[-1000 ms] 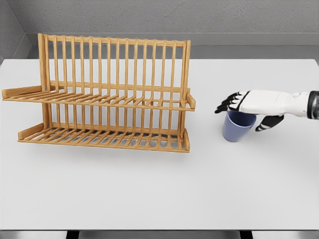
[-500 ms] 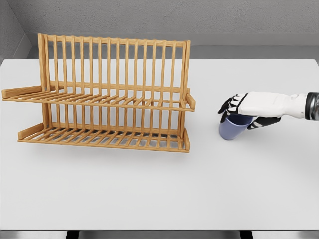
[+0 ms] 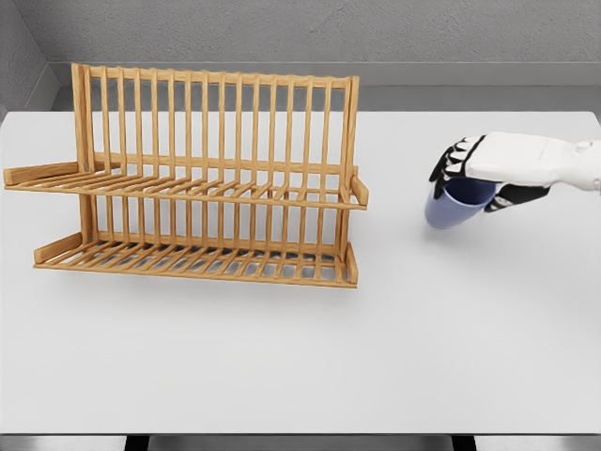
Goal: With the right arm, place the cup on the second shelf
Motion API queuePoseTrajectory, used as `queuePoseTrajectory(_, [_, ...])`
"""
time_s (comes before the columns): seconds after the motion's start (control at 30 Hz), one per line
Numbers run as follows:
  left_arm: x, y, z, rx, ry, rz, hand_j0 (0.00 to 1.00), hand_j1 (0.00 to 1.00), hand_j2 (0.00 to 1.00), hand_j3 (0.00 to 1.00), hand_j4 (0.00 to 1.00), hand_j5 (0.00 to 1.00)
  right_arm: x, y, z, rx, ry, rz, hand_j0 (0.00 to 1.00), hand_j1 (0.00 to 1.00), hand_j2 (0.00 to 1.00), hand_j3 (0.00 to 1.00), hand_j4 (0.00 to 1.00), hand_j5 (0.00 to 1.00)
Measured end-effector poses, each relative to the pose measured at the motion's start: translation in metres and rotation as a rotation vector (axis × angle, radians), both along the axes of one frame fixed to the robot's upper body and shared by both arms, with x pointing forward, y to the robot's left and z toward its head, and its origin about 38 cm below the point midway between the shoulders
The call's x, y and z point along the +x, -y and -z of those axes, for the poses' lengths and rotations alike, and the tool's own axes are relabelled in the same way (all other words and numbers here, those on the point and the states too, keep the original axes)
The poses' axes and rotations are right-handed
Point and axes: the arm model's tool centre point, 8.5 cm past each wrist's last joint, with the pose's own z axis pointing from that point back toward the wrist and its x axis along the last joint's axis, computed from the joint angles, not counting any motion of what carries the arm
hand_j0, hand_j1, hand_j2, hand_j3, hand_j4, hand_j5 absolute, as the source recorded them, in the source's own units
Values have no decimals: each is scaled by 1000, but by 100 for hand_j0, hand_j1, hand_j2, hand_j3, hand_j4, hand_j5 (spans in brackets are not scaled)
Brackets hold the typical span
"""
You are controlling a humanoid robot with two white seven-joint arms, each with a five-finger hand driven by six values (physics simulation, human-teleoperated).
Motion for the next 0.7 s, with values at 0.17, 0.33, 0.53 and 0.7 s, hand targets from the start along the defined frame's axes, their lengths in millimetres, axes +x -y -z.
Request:
queuePoseTrajectory(0.17, [0,0,0,0,0,0,100,100,100,100,100,100,0,1,-15,12,41,0,58,58,58,58,58,58])
queuePoseTrajectory(0.33, [0,0,0,0,0,0,100,100,100,100,100,100,0,3,-29,27,80,6,58,58,58,58,58,58])
queuePoseTrajectory(0.53, [0,0,0,0,0,0,100,100,100,100,100,100,-4,-6,-53,32,145,-30,58,58,58,58,58,58])
queuePoseTrajectory(0.7, [0,0,0,0,0,0,100,100,100,100,100,100,-13,-24,-69,32,194,-91,59,59,59,59,59,59])
